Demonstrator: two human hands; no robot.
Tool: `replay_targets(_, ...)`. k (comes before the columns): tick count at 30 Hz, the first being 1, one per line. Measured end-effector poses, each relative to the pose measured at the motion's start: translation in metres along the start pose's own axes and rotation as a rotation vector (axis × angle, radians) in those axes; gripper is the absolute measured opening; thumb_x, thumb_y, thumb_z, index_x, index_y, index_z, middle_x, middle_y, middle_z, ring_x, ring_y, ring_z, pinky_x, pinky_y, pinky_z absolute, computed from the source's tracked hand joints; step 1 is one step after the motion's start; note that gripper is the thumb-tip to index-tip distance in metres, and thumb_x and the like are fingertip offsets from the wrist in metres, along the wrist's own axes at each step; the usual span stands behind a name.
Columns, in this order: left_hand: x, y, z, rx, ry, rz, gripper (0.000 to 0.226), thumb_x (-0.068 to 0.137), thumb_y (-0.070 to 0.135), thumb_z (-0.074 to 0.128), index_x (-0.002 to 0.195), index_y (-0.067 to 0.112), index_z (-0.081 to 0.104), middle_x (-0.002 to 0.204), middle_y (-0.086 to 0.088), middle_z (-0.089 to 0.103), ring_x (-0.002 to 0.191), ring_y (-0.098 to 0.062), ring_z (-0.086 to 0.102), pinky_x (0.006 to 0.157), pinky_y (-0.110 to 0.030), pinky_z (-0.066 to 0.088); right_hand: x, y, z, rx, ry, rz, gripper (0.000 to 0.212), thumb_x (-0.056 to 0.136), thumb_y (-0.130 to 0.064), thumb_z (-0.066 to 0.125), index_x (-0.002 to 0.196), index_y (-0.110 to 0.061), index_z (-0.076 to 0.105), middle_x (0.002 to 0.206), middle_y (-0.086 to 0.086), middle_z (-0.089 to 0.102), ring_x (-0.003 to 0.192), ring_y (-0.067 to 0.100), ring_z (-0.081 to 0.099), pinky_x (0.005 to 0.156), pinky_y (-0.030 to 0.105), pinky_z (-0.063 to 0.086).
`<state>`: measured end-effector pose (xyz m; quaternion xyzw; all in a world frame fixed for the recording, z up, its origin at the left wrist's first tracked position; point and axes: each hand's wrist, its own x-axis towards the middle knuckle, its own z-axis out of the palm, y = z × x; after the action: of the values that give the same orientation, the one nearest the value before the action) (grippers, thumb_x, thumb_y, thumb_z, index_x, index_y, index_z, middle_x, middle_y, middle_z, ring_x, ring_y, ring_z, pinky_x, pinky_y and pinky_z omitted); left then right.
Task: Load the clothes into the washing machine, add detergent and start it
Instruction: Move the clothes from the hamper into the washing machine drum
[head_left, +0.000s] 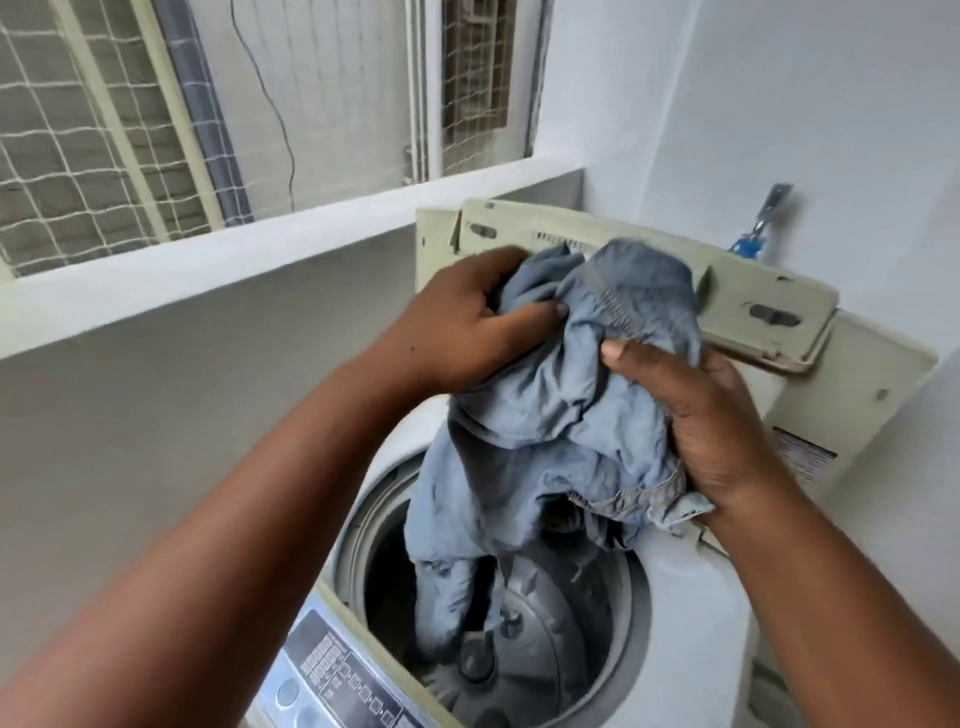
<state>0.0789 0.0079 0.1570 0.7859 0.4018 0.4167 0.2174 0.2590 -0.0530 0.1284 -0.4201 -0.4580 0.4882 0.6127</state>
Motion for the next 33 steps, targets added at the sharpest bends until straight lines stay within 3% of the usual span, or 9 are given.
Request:
replay_targets(3, -0.013, -0.044, 0.024, 0.035, -0.07, -0.106, 0.051, 0.071, 0.053, 0.053, 0.106, 0.017, 0.064, 0.1, -0.001, 0.069, 0.092, -0.015, 0.065, 0.08, -0.039, 0.052, 0.012, 0.048, -0.006, -0.098, 0.01, 0.131, 0.03, 0.068, -0.02, 0.076, 0.095, -0.007, 0.073, 0.091, 0.014, 0.076, 0.087, 0.033, 0.072, 0.083, 0.048, 0.056)
replay_targets(7, -0.039, -0.107, 0.061, 0.063, -0.139, -0.326, 0.054, 0.066, 0.057, 0.05, 0.101, 0.019, 0.064, 0.097, -0.001, 0.068, 0.09, -0.017, 0.063, 0.082, -0.036, 0.05, 0.02, 0.118, -0.014, -0.204, 0.012, 0.311, 0.018, 0.075, -0.015, 0.077, 0.092, -0.011, 0.074, 0.085, 0.007, 0.077, 0.079, 0.025, 0.073, 0.077, 0.039, 0.058)
replay_targets(11, -0.065, -0.159, 0.096, 0.163, -0.306, -0.501, 0.044, 0.073, 0.05, 0.055, 0.105, 0.021, 0.063, 0.103, -0.001, 0.068, 0.094, -0.017, 0.062, 0.084, -0.033, 0.049, 0.024, 0.189, -0.025, -0.325, -0.01, 0.487, 0.026, 0.073, -0.023, 0.078, 0.095, -0.011, 0.073, 0.084, 0.005, 0.076, 0.076, 0.021, 0.073, 0.07, 0.035, 0.058)
replay_targets(13, -0.076, -0.183, 0.115, 0.208, -0.415, -0.588, 0.045, 0.074, 0.045, 0.053, 0.111, 0.021, 0.061, 0.111, -0.002, 0.067, 0.102, -0.019, 0.062, 0.087, -0.033, 0.049, 0.028, 0.223, -0.031, -0.497, -0.088, 0.547, 0.037, 0.07, -0.035, 0.077, 0.101, -0.015, 0.069, 0.093, 0.003, 0.075, 0.081, 0.019, 0.072, 0.078, 0.039, 0.058)
replay_targets(15, -0.087, -0.204, 0.131, 0.385, -0.587, -0.696, 0.065, 0.069, 0.053, 0.047, 0.126, 0.022, 0.051, 0.131, -0.01, 0.056, 0.118, -0.028, 0.053, 0.097, -0.038, 0.044, 0.031, 0.246, -0.037, -0.804, -0.278, 0.629, 0.071, 0.065, -0.054, 0.073, 0.124, -0.017, 0.055, 0.122, 0.007, 0.064, 0.103, 0.023, 0.065, 0.091, 0.041, 0.053)
replay_targets(17, -0.097, -0.214, 0.143, 0.616, -0.767, -0.783, 0.087, 0.074, 0.064, 0.049, 0.147, 0.023, 0.026, 0.155, -0.013, 0.025, 0.139, -0.035, 0.029, 0.112, -0.047, 0.028, 0.032, 0.261, -0.043, -1.057, -0.388, 0.701, 0.11, 0.06, -0.066, 0.068, 0.147, -0.016, 0.023, 0.151, 0.012, 0.034, 0.132, 0.033, 0.042, 0.103, 0.045, 0.043)
replay_targets(18, -0.101, -0.214, 0.147, 0.66, -0.82, -0.797, 0.093, 0.077, 0.066, 0.05, 0.151, 0.023, 0.015, 0.159, -0.011, 0.011, 0.144, -0.034, 0.016, 0.116, -0.049, 0.019, 0.031, 0.263, -0.046, -1.106, -0.395, 0.699, 0.115, 0.06, -0.067, 0.067, 0.149, -0.017, 0.015, 0.154, 0.013, 0.026, 0.137, 0.036, 0.034, 0.106, 0.046, 0.04)
replay_targets(27, -0.1, -0.152, 0.162, 0.669, -0.86, -0.441, 0.102, 0.078, 0.078, 0.042, 0.154, 0.026, -0.001, 0.161, -0.005, -0.011, 0.148, -0.026, -0.01, 0.119, -0.048, 0.002, -0.006, 0.188, -0.084, -1.093, -0.22, 0.536, 0.095, 0.07, -0.061, 0.068, 0.144, -0.023, 0.023, 0.146, 0.001, 0.042, 0.126, 0.022, 0.049, 0.09, 0.032, 0.043)
replay_targets(33, -0.081, -0.079, 0.187, 0.608, -0.85, -0.179, 0.101, 0.078, 0.078, 0.043, 0.153, 0.028, -0.003, 0.161, -0.003, -0.013, 0.147, -0.023, -0.013, 0.118, -0.044, -0.004, -0.053, 0.119, -0.149, -1.08, -0.024, 0.494, 0.1, 0.068, -0.066, 0.068, 0.147, -0.029, 0.019, 0.154, -0.001, 0.032, 0.134, 0.021, 0.042, 0.102, 0.034, 0.039)
